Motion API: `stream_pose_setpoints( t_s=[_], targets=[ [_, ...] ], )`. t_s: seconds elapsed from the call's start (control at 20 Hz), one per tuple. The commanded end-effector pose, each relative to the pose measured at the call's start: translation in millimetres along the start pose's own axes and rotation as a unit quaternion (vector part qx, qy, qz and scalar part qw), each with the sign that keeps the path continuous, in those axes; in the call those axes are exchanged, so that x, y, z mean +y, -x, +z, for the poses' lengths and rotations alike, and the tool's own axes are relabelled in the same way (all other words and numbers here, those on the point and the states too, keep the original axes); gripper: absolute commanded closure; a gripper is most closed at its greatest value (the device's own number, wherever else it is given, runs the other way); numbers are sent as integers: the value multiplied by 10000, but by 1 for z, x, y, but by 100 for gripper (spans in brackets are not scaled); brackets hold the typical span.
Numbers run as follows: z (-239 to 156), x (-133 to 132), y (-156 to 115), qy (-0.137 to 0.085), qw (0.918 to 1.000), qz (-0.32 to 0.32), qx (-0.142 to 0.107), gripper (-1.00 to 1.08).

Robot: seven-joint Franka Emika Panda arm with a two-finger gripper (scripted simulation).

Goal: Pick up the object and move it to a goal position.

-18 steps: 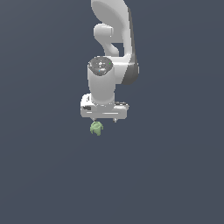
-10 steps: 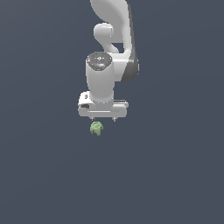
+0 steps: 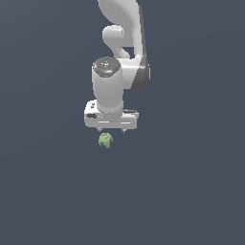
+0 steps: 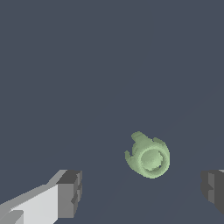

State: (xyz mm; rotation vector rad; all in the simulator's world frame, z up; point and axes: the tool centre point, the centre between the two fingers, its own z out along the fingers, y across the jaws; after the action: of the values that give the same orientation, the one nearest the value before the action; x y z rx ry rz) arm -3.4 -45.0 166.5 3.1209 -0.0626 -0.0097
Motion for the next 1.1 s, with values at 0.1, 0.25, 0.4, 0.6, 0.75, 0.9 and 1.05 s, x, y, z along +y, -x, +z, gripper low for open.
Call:
stream_pose_setpoints(
  t_s=[0.1, 0.25, 0.4, 0.6, 0.75, 0.9, 1.05],
  targets=[
    [17, 9, 5, -35, 9993, 372, -1, -92],
    [34, 18, 10, -64, 9972, 748, 1, -92],
    [51, 28, 17, -86, 9934, 1148, 4, -92],
    [67, 37, 24, -100, 9881, 1534, 8, -92],
    [74, 42, 28, -103, 9852, 1711, 9, -92],
    [78, 44, 29, -104, 9838, 1791, 10, -92],
    [77, 43, 29, -103, 9842, 1766, 5, -92]
  ],
)
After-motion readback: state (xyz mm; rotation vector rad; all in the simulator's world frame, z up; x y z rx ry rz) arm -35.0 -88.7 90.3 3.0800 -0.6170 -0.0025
